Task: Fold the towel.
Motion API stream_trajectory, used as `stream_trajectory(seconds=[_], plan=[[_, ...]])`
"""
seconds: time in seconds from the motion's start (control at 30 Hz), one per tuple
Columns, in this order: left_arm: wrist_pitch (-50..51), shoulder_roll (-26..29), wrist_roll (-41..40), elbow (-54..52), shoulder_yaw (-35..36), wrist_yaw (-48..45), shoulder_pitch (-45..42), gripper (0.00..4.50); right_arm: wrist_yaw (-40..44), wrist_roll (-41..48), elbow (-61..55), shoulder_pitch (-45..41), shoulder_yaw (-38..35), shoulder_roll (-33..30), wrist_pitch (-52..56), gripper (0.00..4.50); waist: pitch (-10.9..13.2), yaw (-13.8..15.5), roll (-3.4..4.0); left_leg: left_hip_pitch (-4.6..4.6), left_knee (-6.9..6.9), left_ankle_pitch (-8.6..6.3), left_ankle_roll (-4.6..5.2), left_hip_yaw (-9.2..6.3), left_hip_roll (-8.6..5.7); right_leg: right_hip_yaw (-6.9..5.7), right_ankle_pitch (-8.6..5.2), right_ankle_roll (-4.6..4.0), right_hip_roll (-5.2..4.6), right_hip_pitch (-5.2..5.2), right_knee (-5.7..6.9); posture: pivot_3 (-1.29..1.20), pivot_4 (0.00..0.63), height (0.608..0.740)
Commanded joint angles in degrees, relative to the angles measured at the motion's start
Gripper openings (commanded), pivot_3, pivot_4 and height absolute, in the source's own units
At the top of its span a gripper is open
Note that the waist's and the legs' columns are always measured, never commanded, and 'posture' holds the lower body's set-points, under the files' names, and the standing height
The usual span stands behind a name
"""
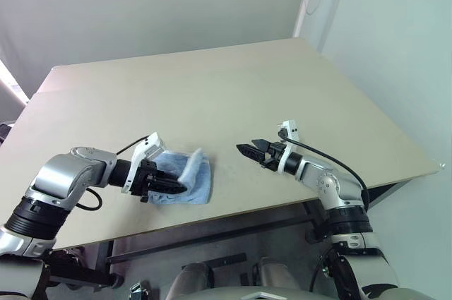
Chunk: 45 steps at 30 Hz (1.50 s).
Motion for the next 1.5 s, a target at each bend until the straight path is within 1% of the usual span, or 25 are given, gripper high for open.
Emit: stream_trajectory(seconds=[0.03,0.13,0.23,0.3,0.37,0.4,0.47,0.63,0.7,0.77,0.87,0.97,1.07,1.17,1.27,1.37,1.5], plan=[[-0.35,0.48,-0.85,-2.26,3.64,0.99,-0.55,2.89,0.19,-0.02,0.05,-1.71,-0.09,-0.29,-1.25,4.50,0.00,0.04,-0.01,0.00,0.01,0.00,0.00,-0.01,0.00,0.00,0.00,0.00,0.00,0.00,0.01,0.00,0.000,0.740],[-2.20,0.36,-1.76,-3.43,7.12,1.90,-0.45,2.89,0.48,0.02,0.30,-1.82,0.18,-0.35,-1.41,4.50,0.01,0.05,-0.01,0.00,0.07,0.00,0.00,-0.01,0.00,-0.01,0.00,0.00,0.01,0.01,0.05,0.00,0.000,0.740],[-8.38,-1.95,-2.30,-4.34,13.89,4.31,0.77,2.89,1.22,0.02,0.19,-1.81,0.69,-0.41,-1.61,4.50,0.01,0.04,-0.01,0.00,0.09,0.00,0.00,-0.01,0.00,-0.01,0.00,0.01,0.00,0.01,0.06,0.00,0.000,0.740],[-14.85,-1.88,1.34,-3.70,15.01,4.97,3.04,2.89,1.94,0.45,0.10,-2.08,0.60,-0.35,-1.83,4.50,0.00,-0.06,0.00,0.01,0.08,0.00,0.00,-0.01,0.00,-0.01,0.00,0.00,-0.01,0.01,0.07,0.00,0.000,0.740],[-16.17,-2.35,2.18,-1.10,15.35,5.60,3.68,2.89,3.16,1.21,-0.18,-2.53,0.45,-0.22,-2.05,4.50,0.00,0.01,0.02,0.03,0.05,0.00,0.00,0.01,0.00,0.03,0.00,0.00,-0.01,0.00,0.07,0.00,0.000,0.740],[-18.10,-3.75,2.44,0.39,15.81,6.41,3.53,2.89,3.85,1.25,-0.57,-2.62,0.61,-0.17,-2.63,4.50,0.00,0.08,0.02,0.03,0.05,0.00,0.00,0.01,0.00,0.03,0.00,0.00,0.00,0.00,0.08,0.00,0.000,0.740],[-25.18,-8.79,3.41,3.56,16.95,8.88,3.01,2.89,4.91,1.21,-1.36,-2.83,1.15,-0.06,-3.04,4.50,0.00,0.36,0.02,0.03,0.11,0.00,0.00,0.00,0.00,0.01,0.01,0.00,0.06,0.02,0.10,0.00,0.000,0.740],[-34.55,-17.74,7.77,11.68,13.16,9.89,1.55,2.89,7.47,1.90,-2.95,-2.44,2.24,0.09,-3.24,4.50,-0.03,1.51,-0.04,0.15,0.22,0.00,0.00,0.02,-0.02,-0.01,0.05,0.06,0.06,0.21,0.08,0.00,0.000,0.740],[-37.15,-20.35,10.08,14.64,11.13,10.19,1.18,2.89,9.40,3.24,-4.79,-1.65,2.55,-0.40,-2.40,4.50,-0.03,1.74,-0.04,0.15,0.21,0.00,0.00,0.02,-0.01,-0.01,0.06,0.06,0.08,0.22,0.08,0.00,0.000,0.740],[-40.66,-20.82,12.90,14.84,8.15,8.26,3.96,2.89,10.92,4.23,-7.19,-0.58,3.29,-1.30,-1.10,4.50,-0.04,1.76,-0.05,0.15,0.21,0.01,0.01,0.02,-0.01,-0.01,0.12,0.16,0.08,0.21,0.09,0.00,0.000,0.740],[-45.76,-20.36,16.03,14.92,5.38,6.38,7.84,2.89,11.09,4.57,-8.99,0.54,3.91,-2.31,0.37,4.50,-0.04,1.55,-0.05,0.14,0.17,-0.01,0.03,0.07,-0.02,0.03,0.13,0.17,0.06,0.19,0.06,0.00,0.000,0.740],[-49.89,-20.91,17.98,17.42,4.73,6.54,10.15,2.89,10.37,4.21,-9.87,1.49,4.69,-2.55,0.63,4.50,-0.05,1.71,-0.05,0.14,0.18,-0.01,0.03,0.07,0.02,0.04,0.06,0.02,0.02,0.18,0.06,0.00,0.000,0.740],[-54.72,-21.86,19.99,22.21,4.44,7.37,10.93,2.89,9.80,4.01,-10.62,1.88,5.10,-2.81,0.72,4.50,-0.08,1.83,0.00,0.20,0.22,-0.01,0.03,0.04,0.05,0.01,0.08,-0.02,0.03,0.24,0.08,0.00,0.000,0.740],[-57.49,-23.05,21.05,26.00,4.19,8.12,10.28,2.89,9.75,4.60,-11.15,1.69,4.94,-3.51,1.40,4.50,-0.09,1.83,0.02,0.46,0.22,-0.02,0.01,0.06,0.04,0.01,-0.04,0.18,0.00,0.51,0.05,0.00,0.000,0.740],[-58.34,-24.59,20.83,28.38,4.40,8.69,9.18,2.89,10.30,4.95,-11.11,1.35,5.08,-4.35,2.38,4.50,-0.10,1.83,0.04,0.83,0.15,-0.11,-0.11,0.06,0.04,-0.01,-0.08,0.22,-0.04,0.87,-0.05,0.00,0.000,0.740],[-58.43,-25.42,20.55,28.70,4.37,8.76,8.74,2.89,11.13,5.13,-10.98,1.13,5.80,-4.99,3.18,4.50,-0.12,1.88,0.07,0.87,0.16,-0.13,-0.14,0.04,0.05,-0.05,-0.09,0.23,-0.06,0.90,-0.06,0.00,0.000,0.740],[-54.15,-23.86,17.02,24.12,6.17,6.97,9.35,2.89,11.81,6.29,-11.03,1.21,6.58,-5.03,5.83,4.50,-0.13,1.83,0.08,0.86,0.16,-0.12,-0.13,0.03,0.05,-0.07,-0.09,0.23,-0.06,0.91,-0.05,0.00,0.000,0.740]])
